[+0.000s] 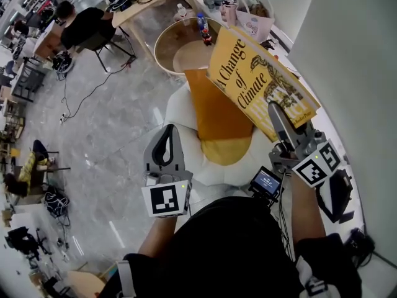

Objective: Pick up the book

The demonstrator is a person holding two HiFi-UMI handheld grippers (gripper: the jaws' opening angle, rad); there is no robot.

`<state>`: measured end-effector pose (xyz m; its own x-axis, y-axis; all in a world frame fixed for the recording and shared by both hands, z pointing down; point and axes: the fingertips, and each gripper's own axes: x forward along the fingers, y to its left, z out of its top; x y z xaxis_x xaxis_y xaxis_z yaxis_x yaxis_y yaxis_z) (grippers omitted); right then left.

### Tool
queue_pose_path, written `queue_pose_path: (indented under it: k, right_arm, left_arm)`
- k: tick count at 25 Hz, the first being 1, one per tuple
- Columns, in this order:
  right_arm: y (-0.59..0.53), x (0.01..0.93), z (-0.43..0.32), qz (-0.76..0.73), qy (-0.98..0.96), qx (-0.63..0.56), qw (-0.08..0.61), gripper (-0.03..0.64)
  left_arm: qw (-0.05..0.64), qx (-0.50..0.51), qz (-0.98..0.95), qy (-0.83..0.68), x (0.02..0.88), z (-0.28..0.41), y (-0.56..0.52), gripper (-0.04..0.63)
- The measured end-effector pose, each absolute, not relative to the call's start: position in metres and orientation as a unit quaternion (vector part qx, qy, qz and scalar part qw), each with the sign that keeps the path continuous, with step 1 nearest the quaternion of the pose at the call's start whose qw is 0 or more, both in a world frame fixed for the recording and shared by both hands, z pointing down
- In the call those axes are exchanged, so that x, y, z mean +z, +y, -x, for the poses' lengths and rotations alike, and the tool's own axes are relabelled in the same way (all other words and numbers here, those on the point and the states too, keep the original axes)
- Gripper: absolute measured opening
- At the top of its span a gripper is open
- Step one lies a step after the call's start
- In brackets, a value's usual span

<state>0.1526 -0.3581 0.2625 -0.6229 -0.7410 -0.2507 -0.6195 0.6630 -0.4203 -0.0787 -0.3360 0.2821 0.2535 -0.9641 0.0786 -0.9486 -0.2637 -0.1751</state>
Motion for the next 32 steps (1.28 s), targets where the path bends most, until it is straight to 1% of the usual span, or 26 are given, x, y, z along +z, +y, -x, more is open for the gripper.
queue_pose_path:
  k: [5,7,15,22,24,28,32]
  right_arm:
    - [-0.273,0.255,-0.117,0.386,0.891,-0.124,0.203,0.15]
    - [-0.255,0.255,-0.11,0.389,0.891,-0.119,0.202,0.15]
    - [-0.255,0.253,-0.111,0.394,0.888,-0.13,0.2,0.15]
    - [-0.255,0.254,-0.109,0.392,0.892,-0.129,0.184,0.15]
    - [-0.232,0.249,-0.101,0.396,0.893,-0.123,0.176,0.15]
    - [-0.139,0.256,-0.076,0.401,0.893,-0.107,0.175,0.15]
    - [-0.092,0.258,-0.064,0.4,0.893,-0.1,0.18,0.15]
  left_arm:
    - [0.052,-0.061,0.794,0.602,0.281,0.111,-0.255,0.011]
    - [0.058,-0.058,0.795,0.602,0.281,0.116,-0.236,0.011]
    - [0.051,-0.069,0.793,0.603,0.28,0.116,-0.23,0.011]
    - [0.042,-0.074,0.789,0.609,0.278,0.113,-0.228,0.011]
    - [0.04,-0.07,0.788,0.61,0.273,0.121,-0.204,0.011]
    - [0.048,-0.06,0.79,0.609,0.28,0.146,-0.112,0.011]
    - [0.051,-0.055,0.791,0.608,0.286,0.157,-0.066,0.011]
